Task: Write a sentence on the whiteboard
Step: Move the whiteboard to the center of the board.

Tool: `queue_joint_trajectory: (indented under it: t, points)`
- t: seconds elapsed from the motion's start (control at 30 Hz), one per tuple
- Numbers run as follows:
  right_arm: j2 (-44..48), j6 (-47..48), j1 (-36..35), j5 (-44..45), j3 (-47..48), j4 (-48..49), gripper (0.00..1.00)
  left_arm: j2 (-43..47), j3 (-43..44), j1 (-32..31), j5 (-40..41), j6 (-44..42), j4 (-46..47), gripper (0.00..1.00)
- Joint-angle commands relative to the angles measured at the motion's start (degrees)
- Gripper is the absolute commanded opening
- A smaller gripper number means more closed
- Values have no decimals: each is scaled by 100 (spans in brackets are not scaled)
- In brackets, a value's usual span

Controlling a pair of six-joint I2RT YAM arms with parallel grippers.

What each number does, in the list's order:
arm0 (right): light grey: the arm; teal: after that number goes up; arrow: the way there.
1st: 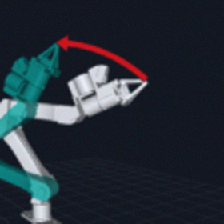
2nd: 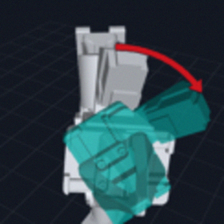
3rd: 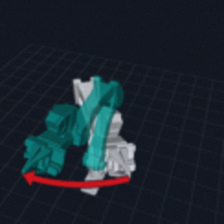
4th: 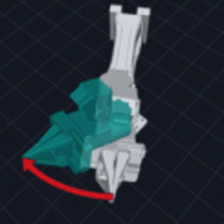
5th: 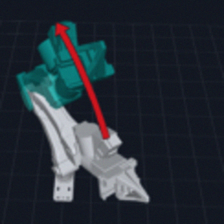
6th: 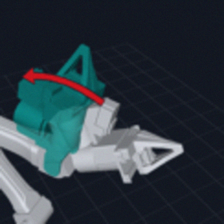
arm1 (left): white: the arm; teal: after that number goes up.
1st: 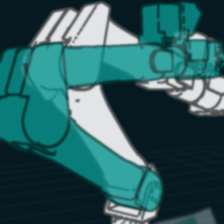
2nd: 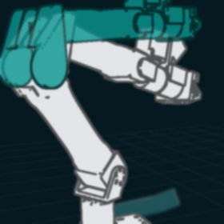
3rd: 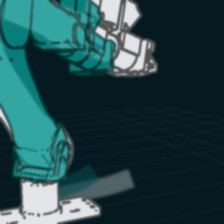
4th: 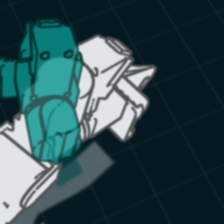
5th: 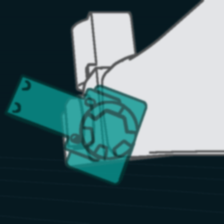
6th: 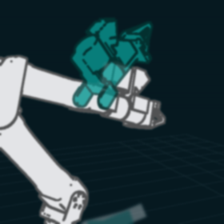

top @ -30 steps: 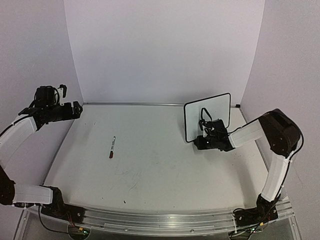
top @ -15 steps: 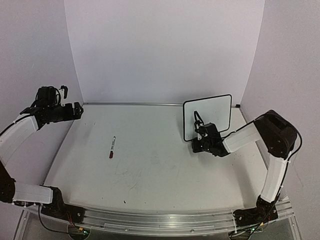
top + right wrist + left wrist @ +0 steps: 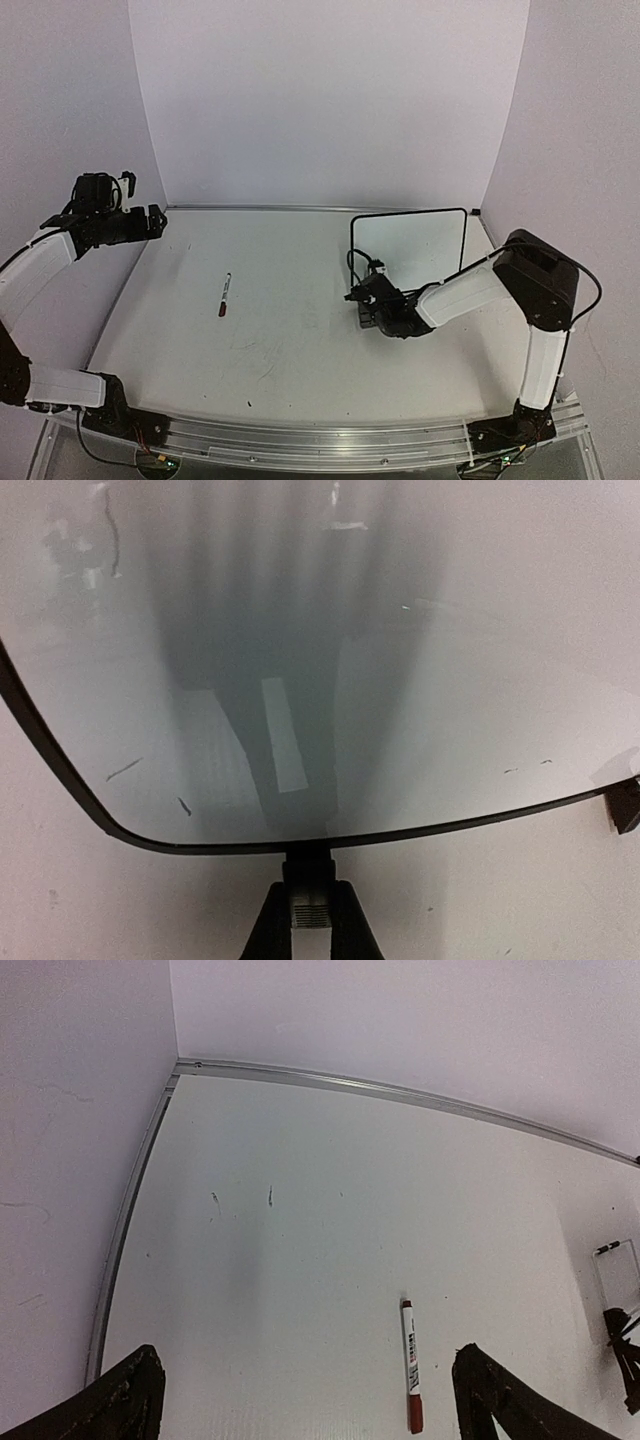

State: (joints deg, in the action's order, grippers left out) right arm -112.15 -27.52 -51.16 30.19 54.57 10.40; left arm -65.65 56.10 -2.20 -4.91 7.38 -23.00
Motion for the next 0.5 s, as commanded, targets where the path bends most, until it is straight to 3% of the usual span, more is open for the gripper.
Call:
queue_joint_trajectory:
  t: [0.0, 0.27, 0.47]
  points:
    - [-333, -1412, -570, 464, 725, -998, 0, 142, 119, 16, -43, 18, 0, 99]
    - [-1103, -2576, -1218, 689, 2005, -2225, 0, 140, 154, 18, 119, 85, -98, 100]
    - [-1258, -2707, -1369, 634, 2295, -2332, 0, 122, 155, 14, 135, 141, -90, 99]
